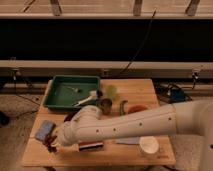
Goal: Place grapes in plastic cup
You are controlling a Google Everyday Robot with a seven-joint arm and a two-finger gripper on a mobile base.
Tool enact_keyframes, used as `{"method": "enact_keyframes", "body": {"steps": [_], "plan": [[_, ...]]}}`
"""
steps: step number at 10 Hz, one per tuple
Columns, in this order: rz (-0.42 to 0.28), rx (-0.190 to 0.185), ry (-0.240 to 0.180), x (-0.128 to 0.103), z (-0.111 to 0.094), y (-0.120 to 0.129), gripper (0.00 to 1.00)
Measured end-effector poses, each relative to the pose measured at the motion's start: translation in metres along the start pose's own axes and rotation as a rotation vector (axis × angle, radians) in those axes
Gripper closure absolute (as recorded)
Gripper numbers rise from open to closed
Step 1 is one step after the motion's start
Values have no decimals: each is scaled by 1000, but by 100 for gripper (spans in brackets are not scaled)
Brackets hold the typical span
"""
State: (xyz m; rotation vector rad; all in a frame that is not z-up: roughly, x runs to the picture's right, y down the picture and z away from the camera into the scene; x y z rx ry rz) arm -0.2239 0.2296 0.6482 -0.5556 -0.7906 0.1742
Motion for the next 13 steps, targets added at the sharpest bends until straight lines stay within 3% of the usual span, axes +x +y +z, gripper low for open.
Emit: {"method": "enact_keyframes", "body": {"steps": [3,7,9,13], "plan": [[31,40,-39,18,-45,-1,97],[112,99,-29,60,-84,-15,97],[179,155,-26,86,-104,-44,97],[279,231,-9,130,-133,-90,97]]}}
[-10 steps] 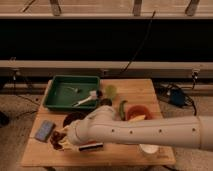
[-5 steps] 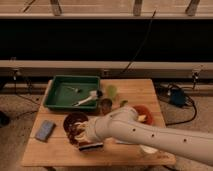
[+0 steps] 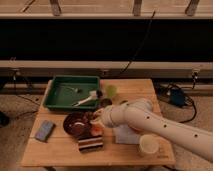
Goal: Place grapes in plastic cup
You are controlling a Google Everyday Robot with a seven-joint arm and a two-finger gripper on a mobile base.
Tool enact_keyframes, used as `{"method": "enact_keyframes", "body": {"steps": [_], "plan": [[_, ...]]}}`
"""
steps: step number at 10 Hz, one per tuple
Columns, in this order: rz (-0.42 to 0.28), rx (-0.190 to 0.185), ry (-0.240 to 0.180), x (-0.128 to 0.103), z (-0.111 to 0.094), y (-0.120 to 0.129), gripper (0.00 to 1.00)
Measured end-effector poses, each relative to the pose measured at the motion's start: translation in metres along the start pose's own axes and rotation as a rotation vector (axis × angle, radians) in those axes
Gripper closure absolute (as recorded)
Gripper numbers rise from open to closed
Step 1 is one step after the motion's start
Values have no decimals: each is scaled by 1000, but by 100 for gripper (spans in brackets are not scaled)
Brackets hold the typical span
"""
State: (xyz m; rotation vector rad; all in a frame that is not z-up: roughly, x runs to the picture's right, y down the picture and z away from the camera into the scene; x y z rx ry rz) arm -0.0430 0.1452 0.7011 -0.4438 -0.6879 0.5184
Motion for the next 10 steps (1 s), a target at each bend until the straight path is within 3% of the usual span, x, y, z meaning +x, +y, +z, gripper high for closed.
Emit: {"method": "enact_keyframes", "body": {"steps": [5,10], "plan": [[96,63,-5,24,-24,-34,97],[130,99,-17,27,-44,-66,97]]}}
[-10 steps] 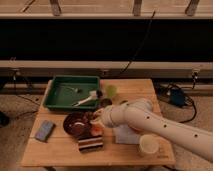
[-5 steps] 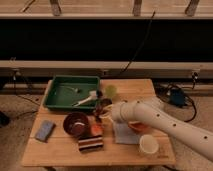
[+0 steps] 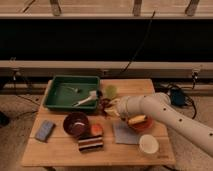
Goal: Place grapes in plastic cup
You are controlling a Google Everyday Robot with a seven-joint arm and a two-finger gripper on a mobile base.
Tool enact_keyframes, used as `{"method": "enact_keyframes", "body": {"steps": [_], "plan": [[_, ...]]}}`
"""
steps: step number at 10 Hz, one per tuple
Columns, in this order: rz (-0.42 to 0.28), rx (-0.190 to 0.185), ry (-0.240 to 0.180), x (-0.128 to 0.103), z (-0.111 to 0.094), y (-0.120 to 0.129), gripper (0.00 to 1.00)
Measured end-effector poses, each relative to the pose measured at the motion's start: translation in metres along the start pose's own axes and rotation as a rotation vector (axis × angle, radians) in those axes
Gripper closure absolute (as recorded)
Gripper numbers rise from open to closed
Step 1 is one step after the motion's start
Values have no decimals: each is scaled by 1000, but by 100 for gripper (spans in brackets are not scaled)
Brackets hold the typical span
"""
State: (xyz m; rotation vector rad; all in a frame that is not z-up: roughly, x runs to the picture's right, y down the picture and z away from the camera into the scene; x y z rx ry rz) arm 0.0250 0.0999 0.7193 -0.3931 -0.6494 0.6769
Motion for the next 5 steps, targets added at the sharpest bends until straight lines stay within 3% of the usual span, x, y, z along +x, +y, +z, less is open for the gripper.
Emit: {"method": "enact_keyframes", "body": {"steps": [5], "plan": [[-1,-3,-1,-1,1,1,97]]}}
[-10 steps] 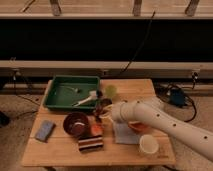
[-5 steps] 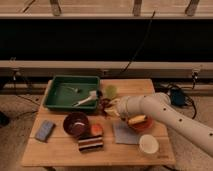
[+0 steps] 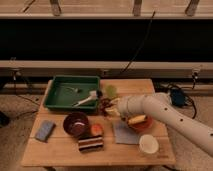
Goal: Place grapes in plastic cup
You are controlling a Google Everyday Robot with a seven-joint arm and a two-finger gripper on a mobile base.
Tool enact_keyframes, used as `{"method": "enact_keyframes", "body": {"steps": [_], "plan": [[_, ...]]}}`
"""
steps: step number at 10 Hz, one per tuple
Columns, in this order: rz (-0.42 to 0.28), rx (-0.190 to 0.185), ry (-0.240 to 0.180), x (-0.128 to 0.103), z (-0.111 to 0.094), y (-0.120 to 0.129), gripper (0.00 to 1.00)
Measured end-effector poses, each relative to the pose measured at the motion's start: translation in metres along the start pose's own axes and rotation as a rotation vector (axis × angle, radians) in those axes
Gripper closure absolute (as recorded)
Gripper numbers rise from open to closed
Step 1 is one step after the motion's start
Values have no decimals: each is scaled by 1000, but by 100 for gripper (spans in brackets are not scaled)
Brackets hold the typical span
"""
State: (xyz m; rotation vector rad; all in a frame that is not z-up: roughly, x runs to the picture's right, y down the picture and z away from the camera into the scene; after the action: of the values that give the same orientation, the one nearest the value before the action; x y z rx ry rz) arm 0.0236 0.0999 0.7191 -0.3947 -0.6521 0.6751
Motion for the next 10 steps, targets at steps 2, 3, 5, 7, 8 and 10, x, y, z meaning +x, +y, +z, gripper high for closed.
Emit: {"method": "enact_keyframes", "body": {"steps": [2,3,5,7,8,10], "plan": [[12,32,-5,-3,-4,-8,97],[21,54,-5,-2,-8,-18,97],[49,123,-6,4,-26,-63,97],[73,179,-6,10,-38,-101,97],[90,205,-8,12,-41,-119,97],[113,232,-10,15,-38,-144,97]]}}
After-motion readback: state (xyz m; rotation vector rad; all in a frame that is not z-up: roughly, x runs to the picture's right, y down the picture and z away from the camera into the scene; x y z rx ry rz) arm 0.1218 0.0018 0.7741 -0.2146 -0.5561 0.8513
